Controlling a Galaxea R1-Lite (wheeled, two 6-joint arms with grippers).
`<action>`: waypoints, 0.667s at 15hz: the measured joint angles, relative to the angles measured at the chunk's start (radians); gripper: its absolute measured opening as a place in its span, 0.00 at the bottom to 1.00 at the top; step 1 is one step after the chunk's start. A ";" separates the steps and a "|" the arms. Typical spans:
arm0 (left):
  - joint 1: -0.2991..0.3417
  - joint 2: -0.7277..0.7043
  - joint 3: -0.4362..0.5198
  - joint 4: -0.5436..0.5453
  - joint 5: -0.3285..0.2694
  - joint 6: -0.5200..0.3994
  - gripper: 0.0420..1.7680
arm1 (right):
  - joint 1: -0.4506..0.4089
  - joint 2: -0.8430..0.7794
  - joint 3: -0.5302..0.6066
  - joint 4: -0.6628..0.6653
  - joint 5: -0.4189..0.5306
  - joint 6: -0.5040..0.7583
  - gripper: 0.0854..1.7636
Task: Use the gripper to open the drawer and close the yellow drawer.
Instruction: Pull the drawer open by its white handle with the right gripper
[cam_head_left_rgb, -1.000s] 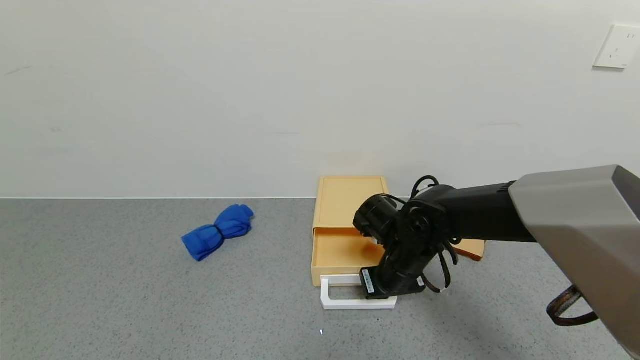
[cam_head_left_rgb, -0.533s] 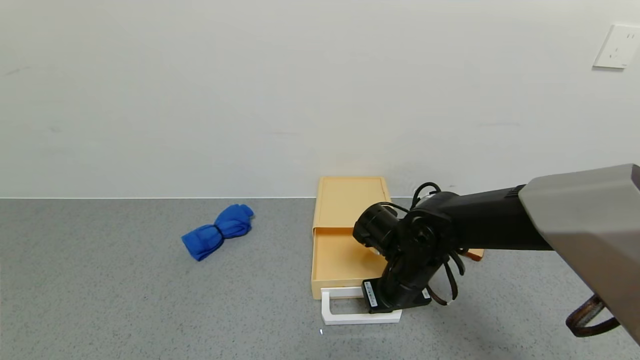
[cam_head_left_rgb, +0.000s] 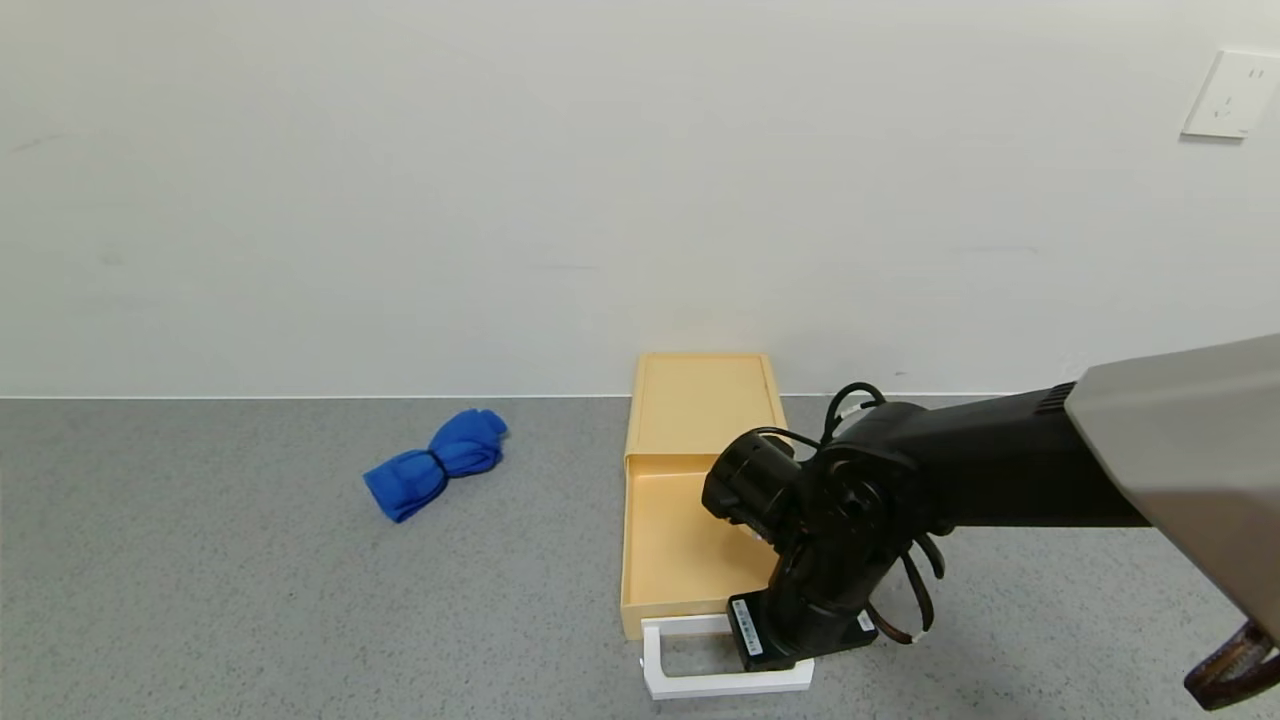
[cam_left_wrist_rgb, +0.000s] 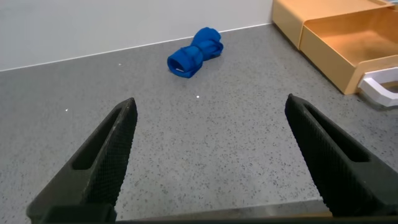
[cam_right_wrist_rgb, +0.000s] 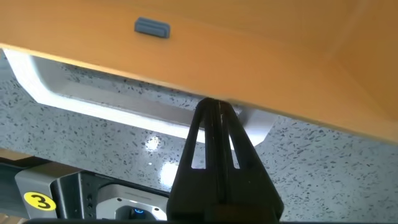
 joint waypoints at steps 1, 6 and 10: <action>0.000 0.000 0.000 0.000 0.000 0.000 0.97 | 0.000 -0.002 0.001 -0.008 0.000 0.000 0.02; 0.000 0.000 0.000 0.000 0.000 0.000 0.97 | -0.009 -0.034 0.007 -0.026 0.020 0.000 0.02; 0.000 0.000 0.000 0.000 0.000 0.000 0.97 | -0.010 -0.121 0.010 -0.024 0.060 -0.004 0.02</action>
